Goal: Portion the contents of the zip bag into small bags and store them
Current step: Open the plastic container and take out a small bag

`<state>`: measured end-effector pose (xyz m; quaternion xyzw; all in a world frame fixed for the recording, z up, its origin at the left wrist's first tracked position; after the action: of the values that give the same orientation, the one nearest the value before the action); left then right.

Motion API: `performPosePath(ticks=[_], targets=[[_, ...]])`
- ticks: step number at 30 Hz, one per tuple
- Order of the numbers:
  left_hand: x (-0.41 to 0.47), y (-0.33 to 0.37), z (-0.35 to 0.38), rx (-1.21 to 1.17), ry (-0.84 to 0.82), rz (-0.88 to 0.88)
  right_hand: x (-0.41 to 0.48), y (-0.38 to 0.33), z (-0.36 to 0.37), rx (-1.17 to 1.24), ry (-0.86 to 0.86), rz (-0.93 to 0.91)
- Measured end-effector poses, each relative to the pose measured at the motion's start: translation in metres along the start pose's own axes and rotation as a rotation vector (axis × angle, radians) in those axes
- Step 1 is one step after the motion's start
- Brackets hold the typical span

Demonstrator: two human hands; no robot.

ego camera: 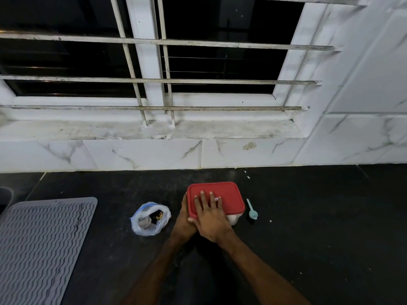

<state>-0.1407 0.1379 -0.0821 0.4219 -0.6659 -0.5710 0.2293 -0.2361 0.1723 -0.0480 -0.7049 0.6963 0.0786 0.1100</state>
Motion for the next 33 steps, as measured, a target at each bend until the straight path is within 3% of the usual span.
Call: performPosePath(ticks=[7,17,25,33], targets=[[0.005,0.004,-0.002,0.079,0.062,0.05,-0.005,-0.001,-0.028,0.122,0.037,0.039],[-0.005,0.004,-0.003,0.06,0.13,0.056,-0.016,0.024,-0.068,0.577,0.447,0.092],[-0.015,0.017,-0.002,0.053,0.102,0.056,-0.016,0.064,-0.095,0.756,0.627,0.062],[-0.024,0.016,-0.004,-0.04,0.108,0.087,-0.037,0.124,-0.125,1.138,0.98,0.325]])
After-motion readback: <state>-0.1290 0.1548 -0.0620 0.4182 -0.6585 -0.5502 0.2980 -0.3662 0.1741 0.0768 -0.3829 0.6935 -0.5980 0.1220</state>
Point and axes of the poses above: each hand's wrist, its own x-axis towards the middle knuckle, its own z-axis out of the palm, y = z × x, the point moved 4 cm from there along x, towards the middle knuckle, and after that the axes turned 4 degrees about -y, right-handed, at the moved point
